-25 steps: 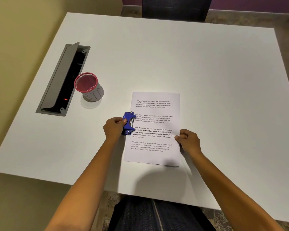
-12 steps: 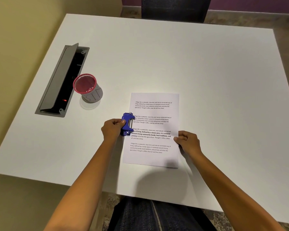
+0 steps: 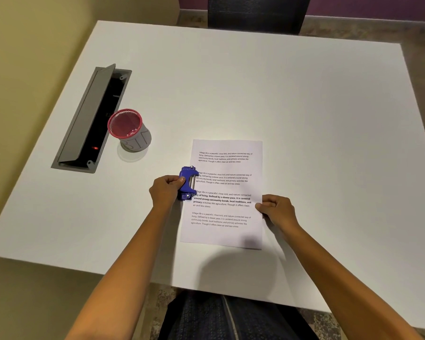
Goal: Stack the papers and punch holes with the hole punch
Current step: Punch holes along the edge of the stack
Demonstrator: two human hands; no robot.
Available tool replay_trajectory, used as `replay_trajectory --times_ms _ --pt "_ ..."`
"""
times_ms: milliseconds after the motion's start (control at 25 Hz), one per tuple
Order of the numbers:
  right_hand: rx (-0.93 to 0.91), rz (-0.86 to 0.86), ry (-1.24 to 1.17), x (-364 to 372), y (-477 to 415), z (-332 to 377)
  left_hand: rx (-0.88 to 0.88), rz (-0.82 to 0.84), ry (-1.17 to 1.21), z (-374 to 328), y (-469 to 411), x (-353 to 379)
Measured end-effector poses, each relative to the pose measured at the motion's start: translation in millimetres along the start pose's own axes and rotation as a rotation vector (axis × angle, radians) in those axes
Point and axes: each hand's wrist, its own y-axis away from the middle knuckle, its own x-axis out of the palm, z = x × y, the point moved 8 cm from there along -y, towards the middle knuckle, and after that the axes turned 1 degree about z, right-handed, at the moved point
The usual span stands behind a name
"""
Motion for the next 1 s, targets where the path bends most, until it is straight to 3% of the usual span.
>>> replay_trajectory --times_ms 440,1000 --pt "0.075 -0.005 -0.05 -0.3 2.1 -0.5 -0.012 0.004 0.029 0.5 0.7 -0.5" --pt "0.03 -0.058 0.009 -3.5 3.9 1.6 -0.007 -0.007 0.014 -0.3 1.5 -1.1"
